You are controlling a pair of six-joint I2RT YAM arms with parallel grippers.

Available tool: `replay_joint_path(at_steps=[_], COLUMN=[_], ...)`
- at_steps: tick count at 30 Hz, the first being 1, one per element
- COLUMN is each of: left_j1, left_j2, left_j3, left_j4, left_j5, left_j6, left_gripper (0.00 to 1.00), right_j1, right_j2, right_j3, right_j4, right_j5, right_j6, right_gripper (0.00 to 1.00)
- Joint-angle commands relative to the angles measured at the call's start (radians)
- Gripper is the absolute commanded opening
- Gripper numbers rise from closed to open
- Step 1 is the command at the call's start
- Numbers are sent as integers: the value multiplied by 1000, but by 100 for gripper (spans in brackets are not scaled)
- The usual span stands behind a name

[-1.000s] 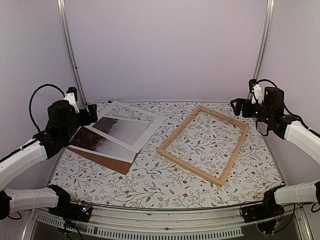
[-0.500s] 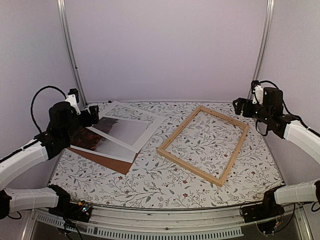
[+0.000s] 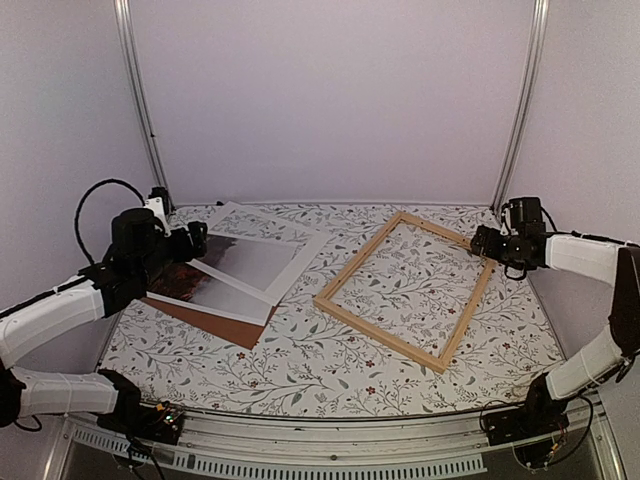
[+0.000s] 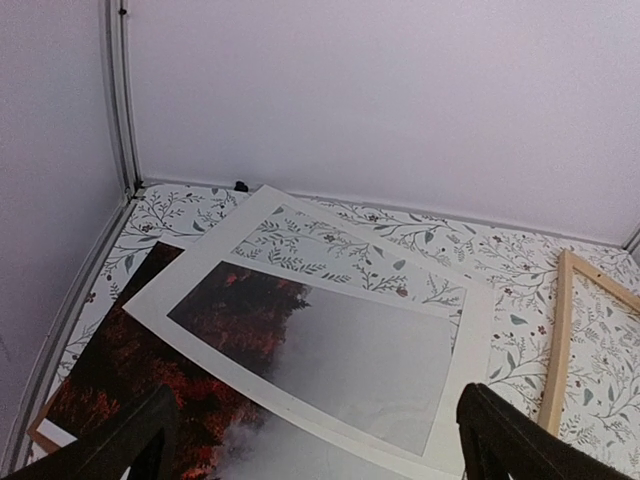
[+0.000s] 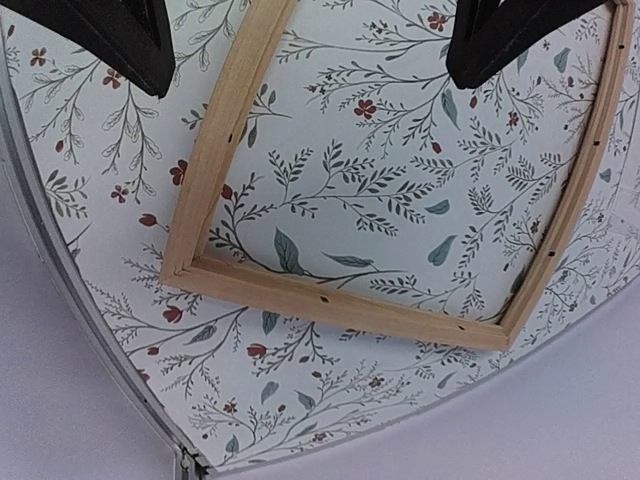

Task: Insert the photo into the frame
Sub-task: Rotate the frame body at the center of the board.

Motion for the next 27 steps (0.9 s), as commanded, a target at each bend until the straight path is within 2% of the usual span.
replay_joint_path(at_steps=[1,4,10,27], left_j1=[-14,-14,-16,-16], left_j2=[33,46,57,107], left_j3=[24,25,25,38], left_j4=[-21,-22,-11,-3], left_j5=[43,56,78,106], left_j6=[-42,-58,-64,-60], left_gripper=[100,100,100,100], right_j1=[-22,-34,-60,-75], right_j2=[107,176,276,419], right_j3=[-8,0,31,152], right_j4=[19,33,37,-25], right_j5=[-47,-85,-33,-141], right_j6=[36,29,14,-68], right_gripper=[98,95,89,37])
